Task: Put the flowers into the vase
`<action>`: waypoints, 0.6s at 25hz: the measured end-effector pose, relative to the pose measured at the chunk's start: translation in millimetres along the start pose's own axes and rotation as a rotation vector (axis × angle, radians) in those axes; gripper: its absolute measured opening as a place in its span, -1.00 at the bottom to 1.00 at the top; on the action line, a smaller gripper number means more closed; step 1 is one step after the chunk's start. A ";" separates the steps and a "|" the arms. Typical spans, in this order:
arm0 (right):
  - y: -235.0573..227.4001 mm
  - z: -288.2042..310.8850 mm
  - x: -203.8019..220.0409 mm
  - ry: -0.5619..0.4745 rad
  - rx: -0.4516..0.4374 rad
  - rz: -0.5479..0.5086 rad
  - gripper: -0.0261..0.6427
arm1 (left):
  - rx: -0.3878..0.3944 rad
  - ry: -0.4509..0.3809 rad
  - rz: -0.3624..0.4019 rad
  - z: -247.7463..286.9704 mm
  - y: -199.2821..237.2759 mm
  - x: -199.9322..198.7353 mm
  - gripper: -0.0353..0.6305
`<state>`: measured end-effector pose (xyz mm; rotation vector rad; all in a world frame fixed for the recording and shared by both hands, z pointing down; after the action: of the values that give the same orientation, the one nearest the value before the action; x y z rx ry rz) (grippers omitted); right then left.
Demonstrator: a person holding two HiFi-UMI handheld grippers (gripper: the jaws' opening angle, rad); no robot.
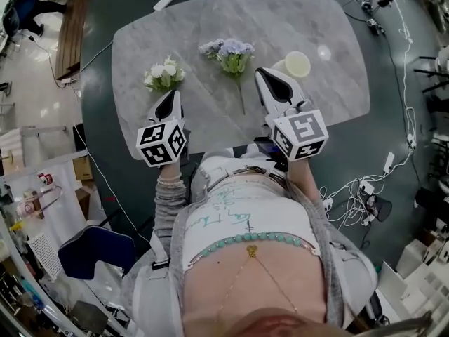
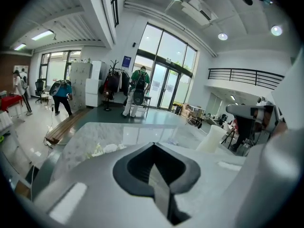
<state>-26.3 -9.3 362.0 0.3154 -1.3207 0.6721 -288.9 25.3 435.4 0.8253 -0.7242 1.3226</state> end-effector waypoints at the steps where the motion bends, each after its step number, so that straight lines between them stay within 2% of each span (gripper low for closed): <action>1: -0.1 -1.5 0.0 0.000 0.003 -0.001 -0.85 | -0.006 0.006 0.000 0.9 2.8 1.7 -0.89; 15: 2.4 -7.5 6.1 0.026 0.015 0.005 -0.85 | -0.070 0.110 -0.045 18.5 39.4 37.3 -0.88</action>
<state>-21.3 -1.5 365.7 0.3146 -1.2931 0.6878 -323.5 31.5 480.6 0.7038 -0.6582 1.2851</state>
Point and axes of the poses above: the fingertips, and each gripper's own axes: z forward along the fingers, y to its left, x out of its underside, the point moved 7 cm from there along -z, backward along the fingers, and after that the axes turned 14 degrees about -x, right-handed, at the moved point
